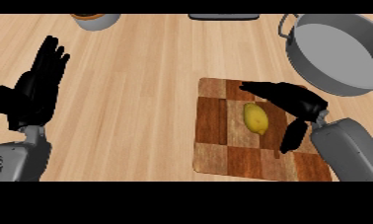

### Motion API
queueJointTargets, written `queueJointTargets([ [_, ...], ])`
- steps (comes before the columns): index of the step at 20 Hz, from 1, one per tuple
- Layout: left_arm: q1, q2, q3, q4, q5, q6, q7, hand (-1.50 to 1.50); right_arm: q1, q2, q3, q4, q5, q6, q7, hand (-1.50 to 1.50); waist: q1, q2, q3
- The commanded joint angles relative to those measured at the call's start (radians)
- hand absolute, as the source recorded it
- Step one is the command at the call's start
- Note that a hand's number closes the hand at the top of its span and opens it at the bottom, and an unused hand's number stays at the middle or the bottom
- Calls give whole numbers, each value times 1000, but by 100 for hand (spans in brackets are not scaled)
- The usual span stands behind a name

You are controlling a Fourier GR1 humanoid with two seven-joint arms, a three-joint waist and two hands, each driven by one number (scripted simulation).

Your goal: Pick the lemon from the cutting board and place it in the pot

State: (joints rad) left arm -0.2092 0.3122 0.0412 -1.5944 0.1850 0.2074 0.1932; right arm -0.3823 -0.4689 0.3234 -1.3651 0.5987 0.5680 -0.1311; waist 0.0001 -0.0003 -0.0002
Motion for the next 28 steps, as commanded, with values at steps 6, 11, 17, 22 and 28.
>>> queueJointTargets([
  [6,70,-22,31,-58,-25,-45,6,0,9,81,-38,102,122,-70,-103,-150,6,1,0],
  [11,-36,-51,34,0,-68,-19,27,0,-49,131,-53,192,192,-59,-68,-150,3,1,0],
  [17,57,-90,17,-59,-84,-41,8,0,-45,176,-64,332,264,-166,-172,-150,6,1,0],
  [22,4,-75,24,-80,-93,-37,76,0,-2,132,2,256,333,-203,-275,150,3,0,1],
  [28,10,-92,44,-55,-96,-62,52,0,-88,173,-48,402,379,-208,-343,150,5,1,0],
])
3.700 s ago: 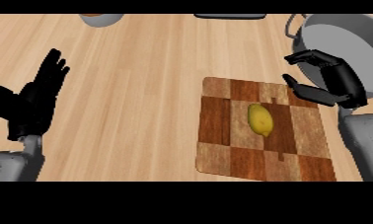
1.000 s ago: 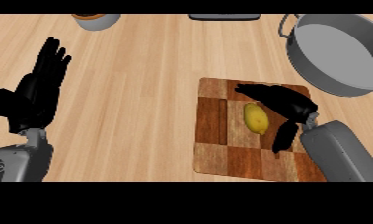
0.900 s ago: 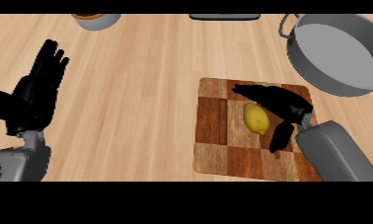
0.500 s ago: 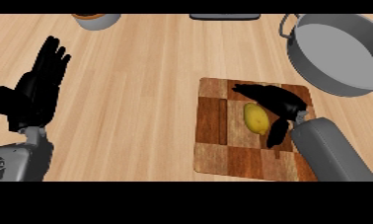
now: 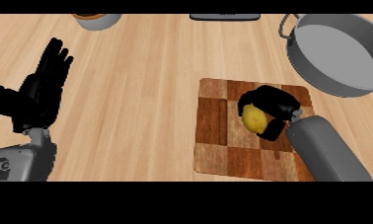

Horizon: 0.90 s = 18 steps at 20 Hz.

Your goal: Pick the lemon from the cutting board and place it in the pot

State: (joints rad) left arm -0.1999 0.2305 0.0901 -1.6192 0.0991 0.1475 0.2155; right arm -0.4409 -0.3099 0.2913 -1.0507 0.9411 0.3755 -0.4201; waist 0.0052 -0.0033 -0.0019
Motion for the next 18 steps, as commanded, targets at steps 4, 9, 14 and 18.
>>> queueJointTargets([
  [4,-35,-20,21,46,-14,-5,-9,0,-2,7,-33,9,48,-5,-59,150,-5,3,2],
  [9,5,-3,34,10,-12,-5,8,0,242,-209,37,-172,46,-69,-354,150,-39,-4,1],
  [14,79,9,53,-66,-6,-4,11,0,469,-483,6,-356,-17,-153,-644,150,-68,-16,1],
  [18,56,20,67,-43,4,-12,19,0,590,-570,-165,-435,-254,-182,-744,150,-70,-10,0],
])
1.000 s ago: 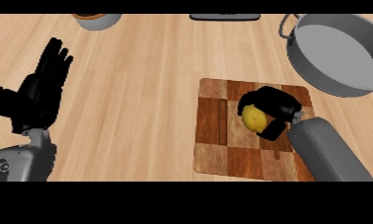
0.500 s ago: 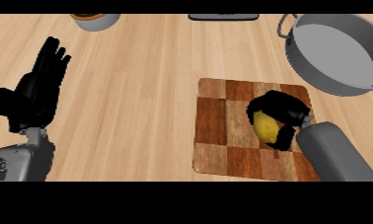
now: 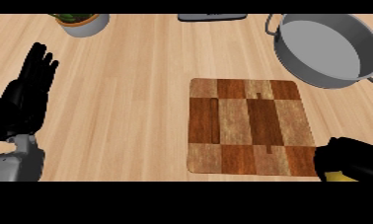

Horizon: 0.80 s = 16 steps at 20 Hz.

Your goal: Pick the lemon from the cutting board and place it in the pot

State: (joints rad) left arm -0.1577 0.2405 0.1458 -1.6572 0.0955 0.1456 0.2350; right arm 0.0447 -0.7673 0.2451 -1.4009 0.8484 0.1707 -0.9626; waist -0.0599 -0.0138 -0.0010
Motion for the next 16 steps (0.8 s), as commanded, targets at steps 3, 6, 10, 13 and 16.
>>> queueJointTargets([
  [3,5,-2,15,-3,13,0,-2,0,145,-84,-233,-103,-366,42,-185,150,-11,1,0],
  [6,16,-3,3,2,2,-6,-7,0,147,-98,-342,-115,-573,121,-152,150,-3,3,-1],
  [10,-17,-20,-18,34,-10,-7,-34,0,131,-134,-485,-97,-774,180,-83,150,25,11,0],
  [13,26,-28,-39,-12,-20,-12,-26,0,117,-191,-567,-98,-921,264,18,150,44,9,0],
  [16,-70,-26,-29,80,-21,-15,-39,0,34,-213,-599,10,-941,260,64,150,55,16,1],
])
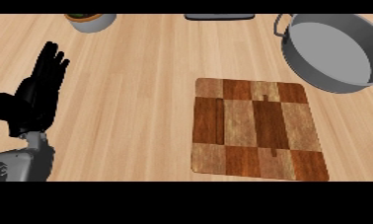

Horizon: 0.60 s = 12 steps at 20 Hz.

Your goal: Pick the lemon from the cutting board and place it in the pot

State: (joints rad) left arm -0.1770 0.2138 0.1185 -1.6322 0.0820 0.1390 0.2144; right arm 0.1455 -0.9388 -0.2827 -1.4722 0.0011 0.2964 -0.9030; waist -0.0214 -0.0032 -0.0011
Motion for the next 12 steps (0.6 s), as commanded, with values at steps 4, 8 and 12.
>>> queueJointTargets([
  [4,-6,-23,-22,17,-9,-12,-28,0,-215,-79,-23,247,-114,180,61,150,38,8,1],
  [8,-23,-28,-47,-39,-37,11,32,0,-376,-47,61,403,-56,155,61,150,48,9,2],
  [12,-60,-33,-33,31,-24,1,3,0,-504,-23,121,555,-45,201,86,150,56,14,3],
])
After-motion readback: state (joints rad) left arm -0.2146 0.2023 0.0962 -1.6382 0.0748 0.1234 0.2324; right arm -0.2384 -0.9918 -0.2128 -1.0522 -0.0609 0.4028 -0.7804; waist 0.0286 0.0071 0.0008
